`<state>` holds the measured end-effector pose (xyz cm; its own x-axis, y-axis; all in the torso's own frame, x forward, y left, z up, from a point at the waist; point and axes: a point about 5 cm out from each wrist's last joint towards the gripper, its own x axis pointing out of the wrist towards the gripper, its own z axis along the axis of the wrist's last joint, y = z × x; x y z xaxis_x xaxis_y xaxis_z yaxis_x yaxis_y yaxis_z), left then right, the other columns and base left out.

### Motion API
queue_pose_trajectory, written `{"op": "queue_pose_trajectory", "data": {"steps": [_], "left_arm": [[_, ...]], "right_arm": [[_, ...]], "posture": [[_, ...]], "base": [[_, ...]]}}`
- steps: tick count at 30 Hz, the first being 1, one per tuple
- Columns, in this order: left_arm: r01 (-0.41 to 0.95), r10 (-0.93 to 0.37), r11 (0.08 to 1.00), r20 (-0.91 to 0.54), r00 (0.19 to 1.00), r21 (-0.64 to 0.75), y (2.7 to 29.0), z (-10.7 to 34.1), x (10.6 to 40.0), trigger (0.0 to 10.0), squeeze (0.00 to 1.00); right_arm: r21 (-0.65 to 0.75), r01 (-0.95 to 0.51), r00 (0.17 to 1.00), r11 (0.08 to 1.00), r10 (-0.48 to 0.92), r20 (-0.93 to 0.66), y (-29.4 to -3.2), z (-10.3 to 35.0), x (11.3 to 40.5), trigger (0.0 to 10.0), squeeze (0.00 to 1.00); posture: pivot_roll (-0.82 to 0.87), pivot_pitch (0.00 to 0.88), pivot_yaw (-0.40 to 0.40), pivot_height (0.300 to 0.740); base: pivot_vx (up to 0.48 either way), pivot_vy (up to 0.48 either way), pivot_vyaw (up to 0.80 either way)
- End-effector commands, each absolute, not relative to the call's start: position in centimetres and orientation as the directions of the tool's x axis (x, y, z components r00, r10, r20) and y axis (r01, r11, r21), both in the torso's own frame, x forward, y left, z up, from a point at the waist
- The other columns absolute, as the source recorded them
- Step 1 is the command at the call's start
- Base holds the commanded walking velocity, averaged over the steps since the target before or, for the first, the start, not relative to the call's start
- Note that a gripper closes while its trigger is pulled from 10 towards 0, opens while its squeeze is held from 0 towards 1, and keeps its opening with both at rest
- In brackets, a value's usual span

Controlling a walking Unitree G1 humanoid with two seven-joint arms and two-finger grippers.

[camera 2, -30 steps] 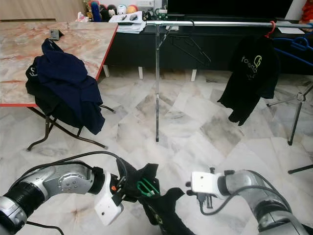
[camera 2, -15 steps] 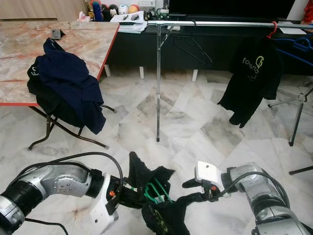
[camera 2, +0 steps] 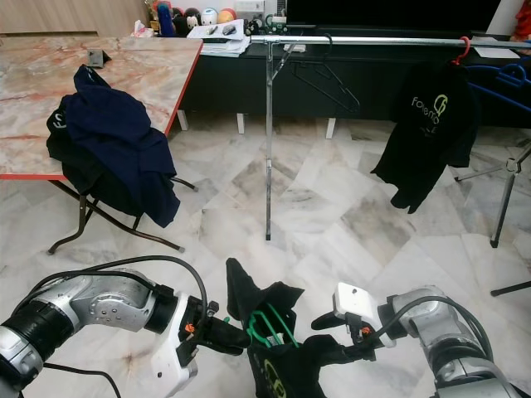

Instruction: Hang hanger

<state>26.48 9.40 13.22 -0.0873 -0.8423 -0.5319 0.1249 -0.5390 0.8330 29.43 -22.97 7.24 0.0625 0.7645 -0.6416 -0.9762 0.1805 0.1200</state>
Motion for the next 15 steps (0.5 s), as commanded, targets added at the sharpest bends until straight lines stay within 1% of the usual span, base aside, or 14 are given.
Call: {"op": "queue_pose_trajectory", "data": {"steps": [1, 5, 14, 15], "left_arm": [[0.087, -0.857, -0.513, -0.504, -0.106, 0.854, 9.1, 14.1, 26.3, 10.0, 0.0], [0.077, -0.858, -0.509, -0.499, -0.123, 0.857, 9.0, 14.2, 26.0, 10.0, 0.0], [0.051, -0.858, -0.502, -0.49, -0.152, 0.863, 9.1, 14.8, 25.5, 10.0, 0.0], [0.049, -0.859, -0.501, -0.489, -0.154, 0.864, 9.0, 14.8, 25.5, 10.0, 0.0]], "right_arm": [[0.131, -0.974, 0.056, 0.186, 0.754, -0.655, -23.3, 6.9, 29.1, 10.0, 0.0], [0.145, -0.972, 0.048, 0.187, 0.756, -0.652, -23.3, 6.6, 28.8, 10.0, 0.0], [0.227, -0.955, 0.006, 0.192, 0.776, -0.631, -22.9, 5.6, 28.0, 10.0, 0.0], [0.237, -0.952, 0.001, 0.193, 0.777, -0.63, -23.0, 5.4, 27.9, 9.8, 0.0]], "posture": [[0.13, 0.12, 0.007, 0.74], [0.14, 0.12, 0.012, 0.74], [0.16, 0.127, 0.026, 0.74], [0.16, 0.127, 0.026, 0.74]], "base": [[0.0, 0.0, 0.0], [0.0, 0.0, 0.0], [0.0, 0.0, 0.0], [0.0, 0.0, 0.0]]}}
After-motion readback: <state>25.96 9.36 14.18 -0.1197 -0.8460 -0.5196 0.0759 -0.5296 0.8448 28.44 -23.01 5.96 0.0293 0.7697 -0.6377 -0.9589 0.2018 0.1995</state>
